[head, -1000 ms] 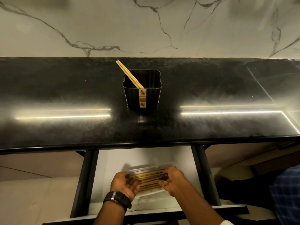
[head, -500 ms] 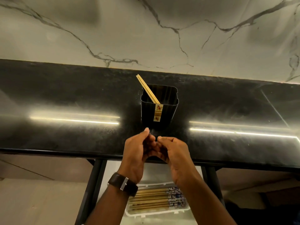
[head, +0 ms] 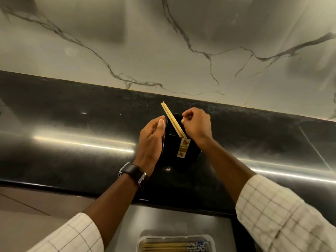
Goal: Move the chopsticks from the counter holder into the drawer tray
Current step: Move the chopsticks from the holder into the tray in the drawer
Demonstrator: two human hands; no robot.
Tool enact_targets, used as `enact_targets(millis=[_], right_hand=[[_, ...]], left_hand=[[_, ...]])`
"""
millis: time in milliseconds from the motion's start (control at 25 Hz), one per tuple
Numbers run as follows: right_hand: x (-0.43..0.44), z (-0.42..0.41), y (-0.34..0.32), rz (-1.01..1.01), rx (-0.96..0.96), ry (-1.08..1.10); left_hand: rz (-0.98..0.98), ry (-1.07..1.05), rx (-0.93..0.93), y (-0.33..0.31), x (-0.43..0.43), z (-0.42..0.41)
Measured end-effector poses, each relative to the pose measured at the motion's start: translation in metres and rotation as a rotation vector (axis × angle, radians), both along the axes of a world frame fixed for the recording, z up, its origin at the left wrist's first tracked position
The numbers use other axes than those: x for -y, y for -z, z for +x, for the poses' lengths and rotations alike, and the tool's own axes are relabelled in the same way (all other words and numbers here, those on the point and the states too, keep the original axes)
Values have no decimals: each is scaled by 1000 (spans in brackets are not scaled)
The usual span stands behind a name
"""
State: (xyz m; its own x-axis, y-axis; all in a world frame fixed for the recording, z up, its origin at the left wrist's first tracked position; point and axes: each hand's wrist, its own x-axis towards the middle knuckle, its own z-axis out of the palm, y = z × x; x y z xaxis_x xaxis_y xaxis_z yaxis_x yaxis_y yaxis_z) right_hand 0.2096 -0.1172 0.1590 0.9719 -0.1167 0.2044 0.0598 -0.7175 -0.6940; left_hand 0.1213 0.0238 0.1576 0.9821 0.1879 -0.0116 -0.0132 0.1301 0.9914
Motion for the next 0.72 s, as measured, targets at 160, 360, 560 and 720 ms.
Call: enact_targets(millis=[160,360,560,720], right_hand=[[-10,45,3,-381,-460,-221],[-9,46,19,-435,-321,-217],[4,9,-16,-57,72,-119],[16,-36,-69,338,235,-133]], left_hand=[[-31,111,-13,-2,-1,8],[-61,136,-7,4,-3,12],[2,118,19,5,-5,14],[197,178,177,-13,9,15]])
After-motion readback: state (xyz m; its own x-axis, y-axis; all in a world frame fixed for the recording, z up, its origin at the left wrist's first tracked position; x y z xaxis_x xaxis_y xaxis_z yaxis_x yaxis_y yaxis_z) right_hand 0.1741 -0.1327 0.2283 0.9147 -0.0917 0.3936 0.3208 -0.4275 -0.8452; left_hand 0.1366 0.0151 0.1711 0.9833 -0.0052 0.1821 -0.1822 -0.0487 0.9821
